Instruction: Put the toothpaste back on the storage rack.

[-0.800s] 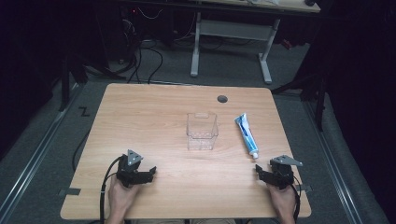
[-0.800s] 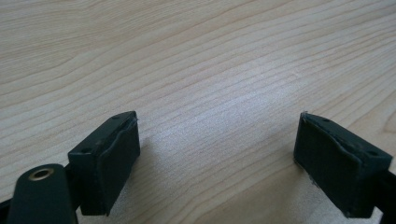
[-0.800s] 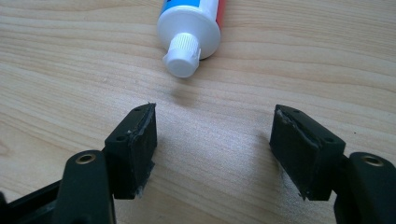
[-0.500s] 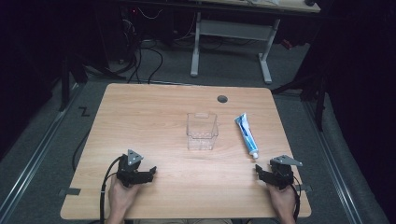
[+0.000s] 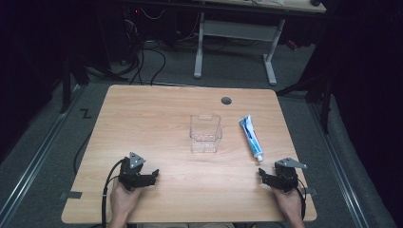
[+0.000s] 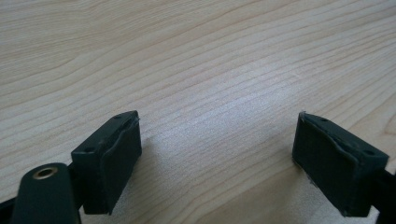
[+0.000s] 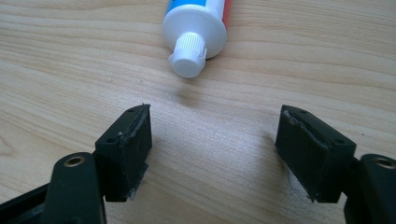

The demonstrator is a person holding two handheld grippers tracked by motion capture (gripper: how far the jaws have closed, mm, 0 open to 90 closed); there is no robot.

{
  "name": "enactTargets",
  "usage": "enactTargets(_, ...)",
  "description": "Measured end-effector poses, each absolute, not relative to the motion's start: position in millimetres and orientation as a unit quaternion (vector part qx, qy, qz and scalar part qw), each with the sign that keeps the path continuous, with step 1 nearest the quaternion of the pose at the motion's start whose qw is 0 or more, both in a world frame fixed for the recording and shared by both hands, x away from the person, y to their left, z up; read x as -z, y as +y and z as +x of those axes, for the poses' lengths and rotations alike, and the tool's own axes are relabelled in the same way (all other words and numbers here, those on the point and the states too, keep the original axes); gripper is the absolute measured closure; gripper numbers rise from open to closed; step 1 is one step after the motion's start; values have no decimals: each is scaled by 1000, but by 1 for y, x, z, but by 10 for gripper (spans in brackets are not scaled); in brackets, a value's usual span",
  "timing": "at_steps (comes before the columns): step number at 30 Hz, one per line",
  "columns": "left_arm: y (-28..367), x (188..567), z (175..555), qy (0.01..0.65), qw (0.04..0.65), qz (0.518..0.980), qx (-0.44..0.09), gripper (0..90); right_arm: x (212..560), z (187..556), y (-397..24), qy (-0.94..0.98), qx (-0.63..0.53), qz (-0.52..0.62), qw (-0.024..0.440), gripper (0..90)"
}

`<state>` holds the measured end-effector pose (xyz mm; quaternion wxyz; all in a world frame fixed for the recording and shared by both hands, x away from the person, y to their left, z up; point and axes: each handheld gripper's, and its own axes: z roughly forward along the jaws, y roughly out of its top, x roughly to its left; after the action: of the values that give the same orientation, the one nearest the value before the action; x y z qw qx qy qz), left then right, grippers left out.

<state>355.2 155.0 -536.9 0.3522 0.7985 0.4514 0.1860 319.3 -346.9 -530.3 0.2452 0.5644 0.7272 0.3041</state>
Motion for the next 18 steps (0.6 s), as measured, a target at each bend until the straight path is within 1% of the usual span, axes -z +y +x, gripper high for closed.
enactTargets(5, 156, 537, 355, 453, 355, 796, -185, 166, 530, 319, -347, 726, -304, 565, 246, 280)
enactTargets(14, 158, 537, 356, 457, 361, 793, -181, 179, 527, 316, -353, 711, -309, 586, 236, 344)
enactTargets(18, 158, 537, 356, 457, 360, 793, -181, 181, 524, 310, -355, 712, -302, 584, 247, 360)
